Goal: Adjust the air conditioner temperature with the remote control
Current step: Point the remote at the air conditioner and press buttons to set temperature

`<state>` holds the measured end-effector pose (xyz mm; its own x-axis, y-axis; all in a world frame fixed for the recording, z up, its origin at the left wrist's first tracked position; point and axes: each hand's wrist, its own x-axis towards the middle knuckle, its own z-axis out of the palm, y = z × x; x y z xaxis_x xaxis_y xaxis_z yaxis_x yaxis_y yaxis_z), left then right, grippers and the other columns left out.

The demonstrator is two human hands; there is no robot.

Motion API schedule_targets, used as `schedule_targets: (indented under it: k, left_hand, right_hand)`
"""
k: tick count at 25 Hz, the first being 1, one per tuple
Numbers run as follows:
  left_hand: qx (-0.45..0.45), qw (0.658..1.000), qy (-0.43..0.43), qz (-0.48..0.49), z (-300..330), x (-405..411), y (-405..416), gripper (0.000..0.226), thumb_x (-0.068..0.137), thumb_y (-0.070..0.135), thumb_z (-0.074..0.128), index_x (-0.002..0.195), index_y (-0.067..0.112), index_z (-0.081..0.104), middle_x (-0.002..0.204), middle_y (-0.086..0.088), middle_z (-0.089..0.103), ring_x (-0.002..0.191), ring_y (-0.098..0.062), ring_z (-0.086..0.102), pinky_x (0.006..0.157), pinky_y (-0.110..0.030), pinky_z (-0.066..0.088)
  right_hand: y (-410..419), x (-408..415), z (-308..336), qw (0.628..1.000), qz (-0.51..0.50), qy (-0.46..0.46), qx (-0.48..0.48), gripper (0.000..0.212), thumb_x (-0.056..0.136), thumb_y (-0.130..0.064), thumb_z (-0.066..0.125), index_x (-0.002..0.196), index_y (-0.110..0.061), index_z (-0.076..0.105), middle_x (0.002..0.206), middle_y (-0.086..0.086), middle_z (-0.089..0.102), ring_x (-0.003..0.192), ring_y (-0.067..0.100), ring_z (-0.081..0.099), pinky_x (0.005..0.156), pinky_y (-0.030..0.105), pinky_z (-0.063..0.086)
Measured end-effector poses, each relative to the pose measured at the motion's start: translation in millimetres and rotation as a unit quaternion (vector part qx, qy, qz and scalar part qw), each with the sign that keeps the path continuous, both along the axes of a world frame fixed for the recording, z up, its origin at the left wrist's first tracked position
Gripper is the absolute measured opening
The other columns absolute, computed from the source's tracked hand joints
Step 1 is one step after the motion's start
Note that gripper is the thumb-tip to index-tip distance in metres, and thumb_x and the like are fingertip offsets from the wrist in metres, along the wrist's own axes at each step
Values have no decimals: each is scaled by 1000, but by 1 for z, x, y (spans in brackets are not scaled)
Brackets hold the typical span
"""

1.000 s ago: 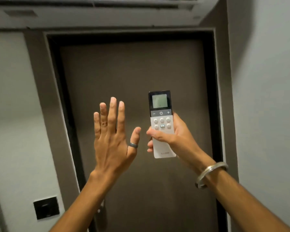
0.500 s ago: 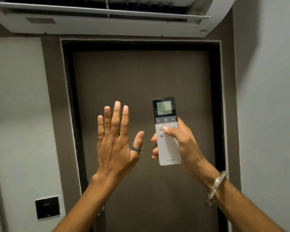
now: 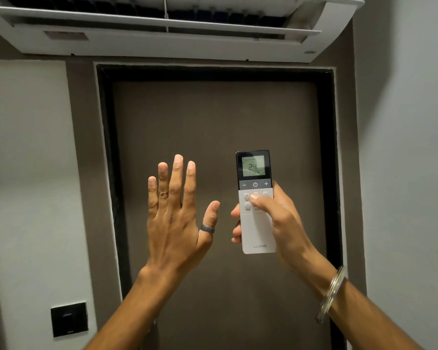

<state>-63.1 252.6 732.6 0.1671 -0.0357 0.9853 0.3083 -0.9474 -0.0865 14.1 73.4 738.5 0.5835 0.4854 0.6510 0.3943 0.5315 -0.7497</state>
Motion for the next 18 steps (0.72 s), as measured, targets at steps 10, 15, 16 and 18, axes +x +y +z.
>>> schedule_targets:
  k: [10, 15, 16, 18]
  left_hand:
    - [-1, 1000, 2, -9, 1, -5, -8, 79, 103, 55, 37, 165, 10, 20, 175, -12, 7, 163, -30, -1, 133, -44, -5]
    - [2, 1000, -1, -13, 4, -9, -16, 79, 103, 56, 35, 165, 10, 20, 175, -14, 9, 163, -30, -2, 133, -44, -5]
    - [1, 1000, -2, -15, 5, -10, -17, 79, 103, 56, 35, 165, 10, 20, 175, -13, 9, 163, -29, -2, 133, -44, -6]
    - [0, 1000, -4, -17, 6, -11, -19, 79, 103, 56, 37, 165, 11, 20, 175, -13, 8, 163, -29, -3, 133, -43, -6]
  right_hand:
    - [-6, -5, 0, 1000, -9, -13, 16, 22, 94, -28, 56, 115, -21, 57, 78, 4, 79, 55, 24, 74, 51, 37, 65]
    - [-12, -10, 2, 1000, -5, -11, 25, 23, 94, -27, 56, 116, -20, 58, 81, 8, 79, 56, 29, 73, 53, 41, 65]
    - [-13, -11, 2, 1000, -4, -8, 27, 24, 95, -27, 56, 117, -19, 58, 81, 10, 79, 57, 29, 73, 54, 43, 66]
    - [-15, -13, 1, 1000, -1, -4, 29, 27, 94, -27, 56, 119, -17, 57, 83, 12, 78, 57, 31, 73, 56, 46, 66]
